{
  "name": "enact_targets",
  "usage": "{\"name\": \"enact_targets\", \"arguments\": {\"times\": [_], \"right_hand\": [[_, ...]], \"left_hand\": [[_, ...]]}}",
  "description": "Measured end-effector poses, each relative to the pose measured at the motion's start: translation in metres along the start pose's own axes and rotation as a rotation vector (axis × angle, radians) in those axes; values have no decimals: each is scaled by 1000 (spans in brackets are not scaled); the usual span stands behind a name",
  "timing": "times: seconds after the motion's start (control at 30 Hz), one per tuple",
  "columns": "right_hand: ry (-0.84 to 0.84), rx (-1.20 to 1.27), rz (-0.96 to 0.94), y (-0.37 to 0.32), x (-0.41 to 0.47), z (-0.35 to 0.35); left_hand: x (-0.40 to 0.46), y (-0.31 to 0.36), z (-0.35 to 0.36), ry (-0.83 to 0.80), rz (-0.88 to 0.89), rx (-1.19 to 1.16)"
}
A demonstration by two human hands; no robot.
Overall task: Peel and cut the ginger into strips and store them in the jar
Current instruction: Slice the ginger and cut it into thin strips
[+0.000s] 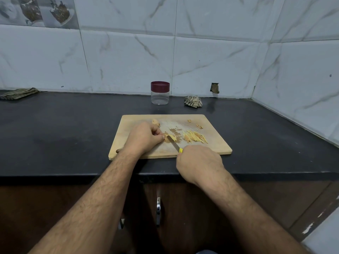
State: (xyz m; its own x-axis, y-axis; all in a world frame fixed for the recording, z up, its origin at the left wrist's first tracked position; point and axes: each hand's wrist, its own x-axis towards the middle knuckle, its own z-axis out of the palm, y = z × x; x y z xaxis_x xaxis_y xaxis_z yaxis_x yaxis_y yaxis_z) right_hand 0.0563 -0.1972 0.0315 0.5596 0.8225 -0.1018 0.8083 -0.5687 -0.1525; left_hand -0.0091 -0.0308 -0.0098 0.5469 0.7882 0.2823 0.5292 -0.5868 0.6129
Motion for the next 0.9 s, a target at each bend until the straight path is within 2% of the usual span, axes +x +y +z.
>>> {"name": "enact_targets", "arguments": {"times": [0.47, 0.73, 0.9], "right_hand": [[-110, 99, 42, 9, 6, -5], [-23, 49, -9, 8, 3, -11], [-2, 33, -14, 1, 7, -9]], "left_hand": [[3, 0, 3, 23, 6, 23], [3, -3, 4, 7, 25, 69], [4, -3, 4, -17, 5, -3]]}}
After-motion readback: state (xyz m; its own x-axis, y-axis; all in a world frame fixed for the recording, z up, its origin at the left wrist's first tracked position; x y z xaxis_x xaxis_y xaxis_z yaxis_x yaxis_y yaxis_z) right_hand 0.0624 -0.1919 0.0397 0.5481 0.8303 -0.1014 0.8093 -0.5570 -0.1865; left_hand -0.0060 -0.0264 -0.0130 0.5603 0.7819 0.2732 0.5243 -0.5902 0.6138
